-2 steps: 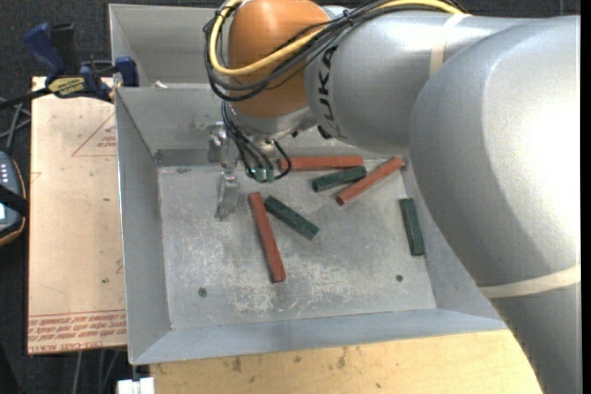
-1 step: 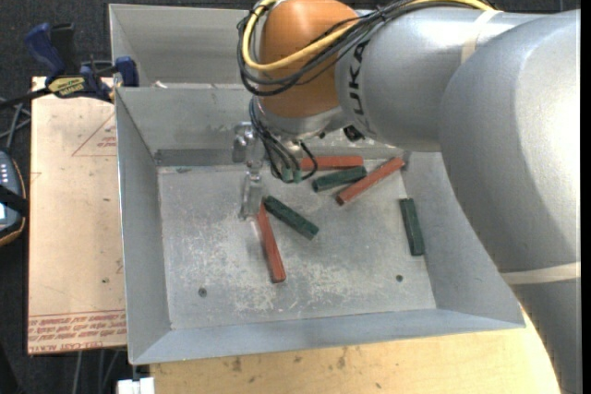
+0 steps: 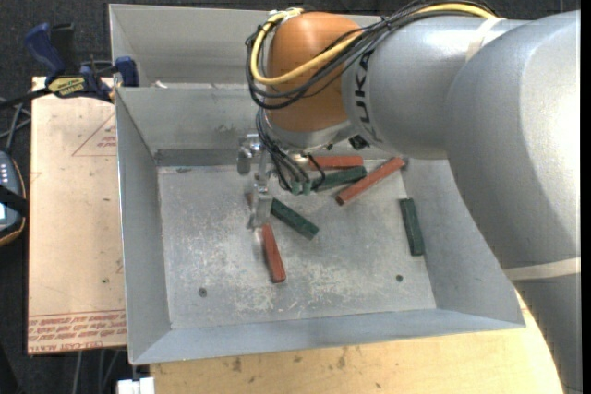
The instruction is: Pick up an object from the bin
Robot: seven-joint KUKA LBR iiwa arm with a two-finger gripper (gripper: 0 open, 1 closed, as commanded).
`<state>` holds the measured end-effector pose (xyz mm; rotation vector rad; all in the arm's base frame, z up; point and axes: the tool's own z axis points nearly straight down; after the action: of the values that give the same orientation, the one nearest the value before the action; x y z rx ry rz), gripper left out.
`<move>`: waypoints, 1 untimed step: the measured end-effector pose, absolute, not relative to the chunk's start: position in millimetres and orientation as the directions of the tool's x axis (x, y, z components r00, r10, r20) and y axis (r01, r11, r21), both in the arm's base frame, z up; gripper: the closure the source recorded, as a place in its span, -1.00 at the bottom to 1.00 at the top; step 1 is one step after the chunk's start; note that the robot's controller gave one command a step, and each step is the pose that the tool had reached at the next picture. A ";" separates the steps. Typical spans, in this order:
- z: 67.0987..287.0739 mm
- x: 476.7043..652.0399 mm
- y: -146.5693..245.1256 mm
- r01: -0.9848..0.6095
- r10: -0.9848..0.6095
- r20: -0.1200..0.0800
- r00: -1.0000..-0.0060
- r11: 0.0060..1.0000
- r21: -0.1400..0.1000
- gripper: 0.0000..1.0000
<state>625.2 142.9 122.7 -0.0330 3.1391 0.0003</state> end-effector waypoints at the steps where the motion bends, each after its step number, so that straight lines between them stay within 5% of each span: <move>1: 108.1 613.5 104.7 -0.166 -0.166 -0.002 -0.986 0.986 0.004 -1.00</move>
Offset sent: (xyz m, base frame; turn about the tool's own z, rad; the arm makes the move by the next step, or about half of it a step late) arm -0.0115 -0.0285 -0.0498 -0.3632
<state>613.5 104.7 108.1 -0.2617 3.1291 0.0058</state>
